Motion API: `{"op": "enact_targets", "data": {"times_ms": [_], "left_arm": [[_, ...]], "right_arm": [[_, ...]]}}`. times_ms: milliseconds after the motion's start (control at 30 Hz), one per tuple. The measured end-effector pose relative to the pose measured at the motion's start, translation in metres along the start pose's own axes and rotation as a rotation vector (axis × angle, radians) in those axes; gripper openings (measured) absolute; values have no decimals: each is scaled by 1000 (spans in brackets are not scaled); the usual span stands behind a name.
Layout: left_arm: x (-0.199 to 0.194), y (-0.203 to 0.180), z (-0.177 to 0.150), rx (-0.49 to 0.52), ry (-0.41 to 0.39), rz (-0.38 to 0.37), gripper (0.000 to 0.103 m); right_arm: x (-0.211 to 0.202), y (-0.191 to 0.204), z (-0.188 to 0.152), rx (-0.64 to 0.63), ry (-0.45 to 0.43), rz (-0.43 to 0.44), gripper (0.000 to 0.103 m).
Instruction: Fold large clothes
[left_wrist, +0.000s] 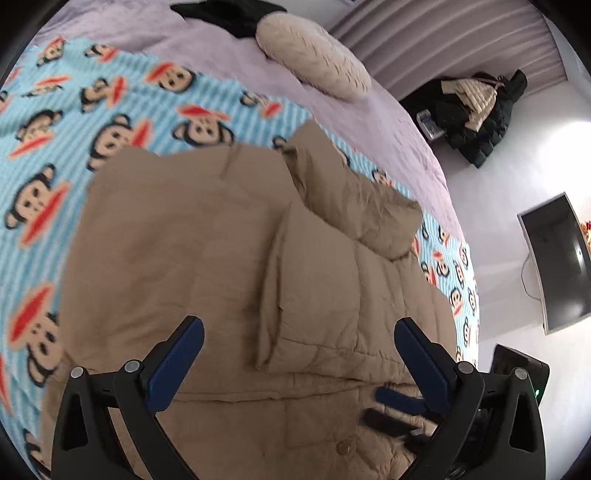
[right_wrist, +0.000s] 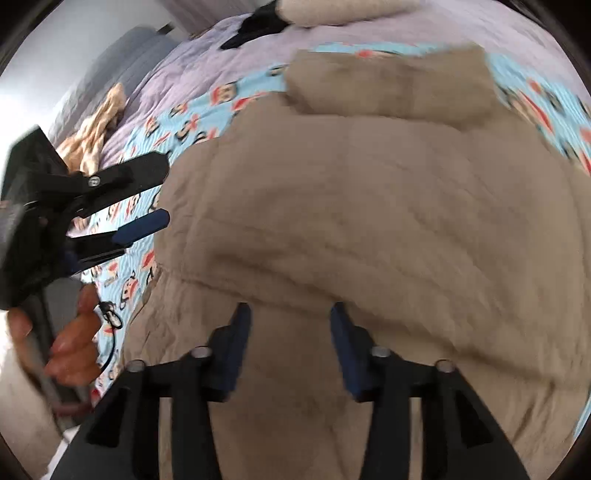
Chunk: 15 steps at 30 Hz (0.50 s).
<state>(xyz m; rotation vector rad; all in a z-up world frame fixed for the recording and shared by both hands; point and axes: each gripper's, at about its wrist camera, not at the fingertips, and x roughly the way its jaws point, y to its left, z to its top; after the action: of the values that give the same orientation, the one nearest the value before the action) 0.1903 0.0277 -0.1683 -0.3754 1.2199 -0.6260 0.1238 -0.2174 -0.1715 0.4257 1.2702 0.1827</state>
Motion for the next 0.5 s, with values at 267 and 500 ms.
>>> {"op": "enact_targets", "data": {"times_ms": [267,500], "left_arm": [[51,0,2,31,110,64,43],[45,-15,-28,138,127,102,12]], "right_arm": [[-76,-170,-62,605,-134,34,51],[-97,-234,-72,774,-293,35,5]]}}
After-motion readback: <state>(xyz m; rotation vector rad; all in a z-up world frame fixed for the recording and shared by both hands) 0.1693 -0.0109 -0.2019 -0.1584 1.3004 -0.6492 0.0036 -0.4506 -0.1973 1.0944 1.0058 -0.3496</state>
